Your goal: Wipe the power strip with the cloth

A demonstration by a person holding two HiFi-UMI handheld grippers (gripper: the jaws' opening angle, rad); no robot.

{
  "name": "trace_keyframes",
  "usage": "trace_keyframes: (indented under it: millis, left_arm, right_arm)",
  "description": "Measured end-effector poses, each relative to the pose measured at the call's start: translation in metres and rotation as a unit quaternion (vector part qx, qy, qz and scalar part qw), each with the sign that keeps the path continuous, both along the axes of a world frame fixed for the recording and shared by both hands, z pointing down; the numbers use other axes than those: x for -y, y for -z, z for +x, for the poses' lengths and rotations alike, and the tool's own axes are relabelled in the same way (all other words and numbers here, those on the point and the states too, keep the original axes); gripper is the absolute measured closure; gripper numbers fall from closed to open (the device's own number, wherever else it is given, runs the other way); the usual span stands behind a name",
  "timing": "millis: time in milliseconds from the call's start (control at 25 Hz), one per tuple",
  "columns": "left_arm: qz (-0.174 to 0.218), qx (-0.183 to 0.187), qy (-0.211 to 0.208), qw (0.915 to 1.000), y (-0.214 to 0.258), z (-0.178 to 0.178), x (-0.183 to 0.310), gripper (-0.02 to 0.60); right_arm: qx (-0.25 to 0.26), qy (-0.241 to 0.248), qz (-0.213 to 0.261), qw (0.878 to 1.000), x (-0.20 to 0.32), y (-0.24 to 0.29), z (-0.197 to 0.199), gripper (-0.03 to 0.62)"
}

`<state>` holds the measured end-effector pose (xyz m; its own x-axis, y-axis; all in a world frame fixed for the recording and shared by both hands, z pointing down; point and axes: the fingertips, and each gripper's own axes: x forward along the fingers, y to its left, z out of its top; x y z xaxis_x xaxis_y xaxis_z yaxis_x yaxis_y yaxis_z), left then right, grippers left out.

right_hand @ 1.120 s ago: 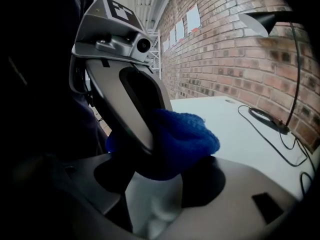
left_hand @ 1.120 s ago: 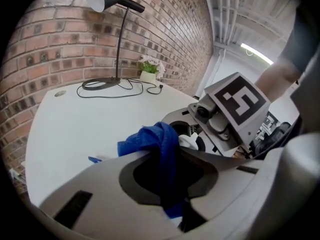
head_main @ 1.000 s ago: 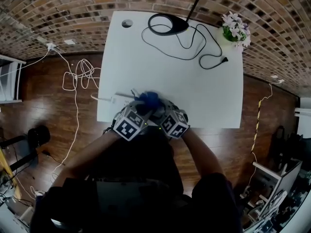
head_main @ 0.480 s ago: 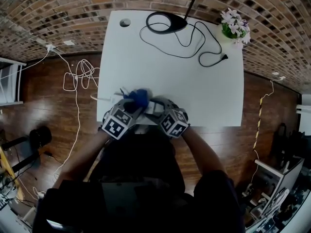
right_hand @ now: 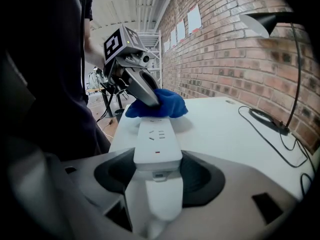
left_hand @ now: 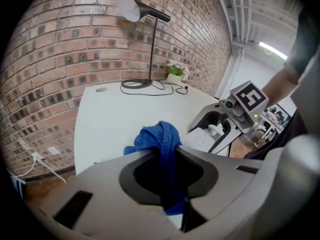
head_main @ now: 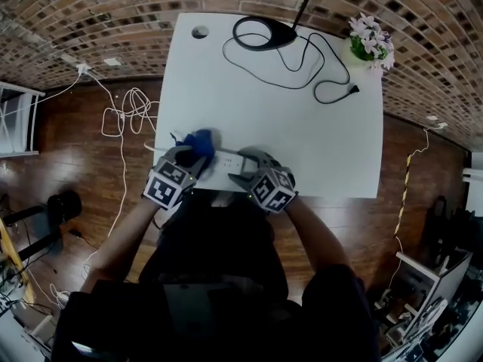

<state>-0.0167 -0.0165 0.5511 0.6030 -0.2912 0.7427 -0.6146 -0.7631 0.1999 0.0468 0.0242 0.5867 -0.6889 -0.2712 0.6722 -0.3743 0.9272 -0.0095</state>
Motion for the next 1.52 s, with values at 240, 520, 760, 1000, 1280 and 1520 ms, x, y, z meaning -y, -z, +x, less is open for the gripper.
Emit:
trace_keyframes:
  millis: [240, 520, 760, 1000, 1280, 1520]
  left_arm:
    - [-0.003, -0.002, 0.067, 0.9978, 0.000, -0.041, 0.013, 0.515]
    - [0.015, 0.009, 0.099, 0.9949, 0.000, -0.061, 0.016, 0.515]
    - [0.004, -0.002, 0.149, 0.9888, -0.005, -0.082, 0.020, 0.511]
    - [0.042, 0.017, 0.154, 0.9870, -0.002, -0.083, 0.021, 0.511]
    - [0.077, 0.051, 0.167, 0.9816, 0.000, -0.083, 0.020, 0.511]
    - [0.039, 0.030, 0.166, 0.9849, -0.001, -0.076, 0.017, 0.512]
  right_arm:
    - [0.001, -0.003, 0.001, 1.000, 0.000, 0.000, 0.000, 0.313]
    - [0.000, -0.004, 0.000, 1.000, 0.000, -0.001, -0.002, 0.313]
    - [0.001, -0.007, -0.002, 1.000, 0.000, 0.000, -0.003, 0.313]
    - [0.000, -0.009, -0.003, 1.000, 0.000, 0.000, -0.003, 0.313]
    - [0.001, -0.008, -0.002, 1.000, 0.000, -0.001, -0.002, 0.313]
    - [0.001, -0.007, -0.002, 1.000, 0.000, 0.000, -0.002, 0.313]
